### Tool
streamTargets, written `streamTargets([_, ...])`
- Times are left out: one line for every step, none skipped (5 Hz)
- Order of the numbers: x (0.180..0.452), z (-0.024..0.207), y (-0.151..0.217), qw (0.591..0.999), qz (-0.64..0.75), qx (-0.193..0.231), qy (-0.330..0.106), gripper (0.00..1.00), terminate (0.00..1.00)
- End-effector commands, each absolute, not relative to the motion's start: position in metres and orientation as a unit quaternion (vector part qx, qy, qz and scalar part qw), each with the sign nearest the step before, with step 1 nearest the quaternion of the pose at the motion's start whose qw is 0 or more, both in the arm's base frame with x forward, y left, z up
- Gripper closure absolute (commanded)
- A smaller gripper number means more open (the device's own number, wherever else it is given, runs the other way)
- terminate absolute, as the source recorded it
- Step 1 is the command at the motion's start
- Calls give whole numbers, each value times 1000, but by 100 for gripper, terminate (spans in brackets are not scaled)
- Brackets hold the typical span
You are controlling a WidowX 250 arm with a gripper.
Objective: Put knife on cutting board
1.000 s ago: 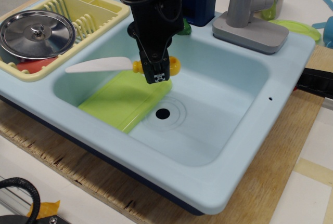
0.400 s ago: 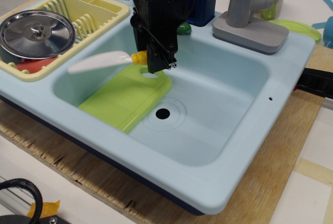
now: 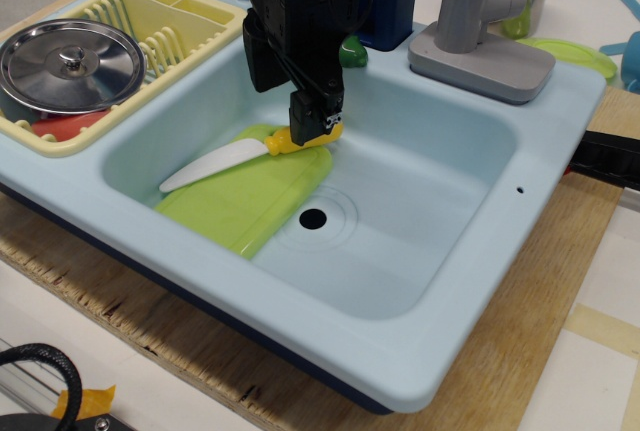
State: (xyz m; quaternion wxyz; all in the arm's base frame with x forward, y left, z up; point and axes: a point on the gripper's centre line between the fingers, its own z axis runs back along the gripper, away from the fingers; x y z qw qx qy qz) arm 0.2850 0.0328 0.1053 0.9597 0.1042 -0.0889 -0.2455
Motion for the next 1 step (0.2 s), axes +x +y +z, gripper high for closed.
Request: streamTargets([287,118,33,957,-245,111,-110,0,100])
